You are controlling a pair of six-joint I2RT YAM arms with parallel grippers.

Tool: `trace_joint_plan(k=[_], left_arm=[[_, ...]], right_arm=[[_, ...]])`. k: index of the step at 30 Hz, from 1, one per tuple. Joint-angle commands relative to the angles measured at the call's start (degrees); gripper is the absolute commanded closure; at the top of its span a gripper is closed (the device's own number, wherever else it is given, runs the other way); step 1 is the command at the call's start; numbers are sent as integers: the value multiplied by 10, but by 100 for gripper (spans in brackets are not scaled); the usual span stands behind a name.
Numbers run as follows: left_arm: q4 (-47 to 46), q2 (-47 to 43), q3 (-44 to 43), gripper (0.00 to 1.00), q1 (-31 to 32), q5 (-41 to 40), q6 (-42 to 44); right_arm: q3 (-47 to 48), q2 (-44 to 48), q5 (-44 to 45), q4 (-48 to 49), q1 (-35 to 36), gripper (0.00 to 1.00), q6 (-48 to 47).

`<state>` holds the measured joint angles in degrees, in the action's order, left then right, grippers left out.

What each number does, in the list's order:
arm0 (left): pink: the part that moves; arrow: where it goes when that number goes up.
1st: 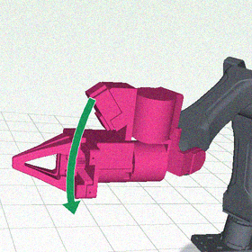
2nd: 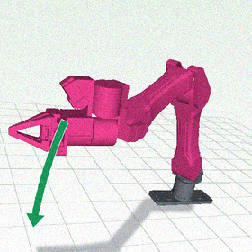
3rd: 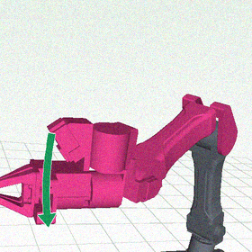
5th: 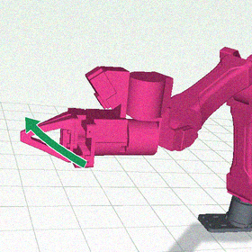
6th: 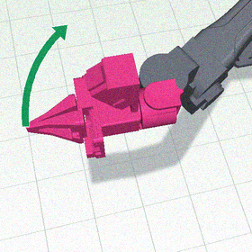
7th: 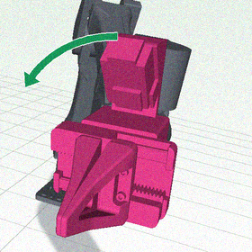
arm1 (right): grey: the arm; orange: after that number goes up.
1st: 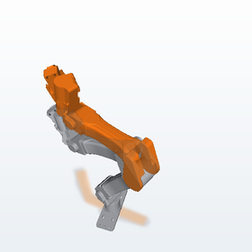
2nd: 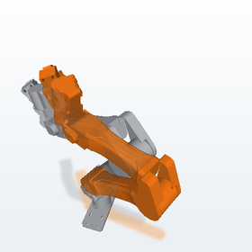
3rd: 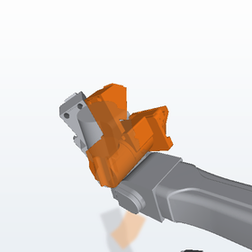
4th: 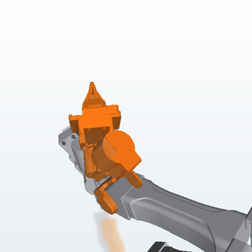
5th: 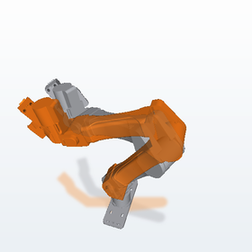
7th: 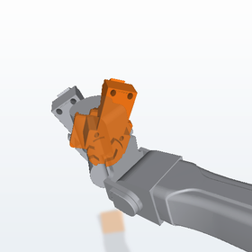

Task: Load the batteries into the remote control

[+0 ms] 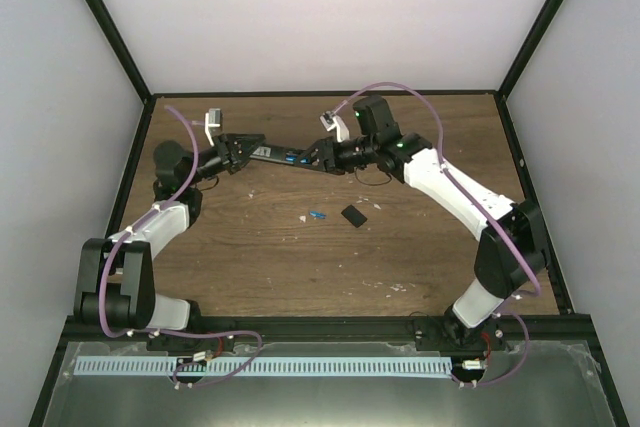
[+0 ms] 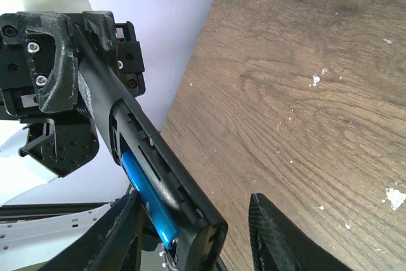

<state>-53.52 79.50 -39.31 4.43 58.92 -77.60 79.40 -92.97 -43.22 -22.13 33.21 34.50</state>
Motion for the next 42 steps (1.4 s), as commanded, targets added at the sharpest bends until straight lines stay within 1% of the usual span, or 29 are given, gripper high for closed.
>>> trace_joint_plan(k=[1, 7, 18, 35, 42], left_arm=[[-33, -6, -16, 100, -3, 5, -1], [-51, -5, -8, 100, -3, 7, -10], [-59, -6, -2, 100, -3, 6, -14], [-65, 0, -2, 100, -3, 5, -16], [-67, 2, -2, 100, -3, 4, -18]], right_arm=[[-10, 20, -21, 23, -14, 62, 18], [-30, 29, -58, 66, -24, 61, 45], [-42, 29, -84, 102, -26, 62, 67], [-51, 24, -111, 125, -26, 80, 75], [-53, 24, -113, 126, -25, 84, 75]])
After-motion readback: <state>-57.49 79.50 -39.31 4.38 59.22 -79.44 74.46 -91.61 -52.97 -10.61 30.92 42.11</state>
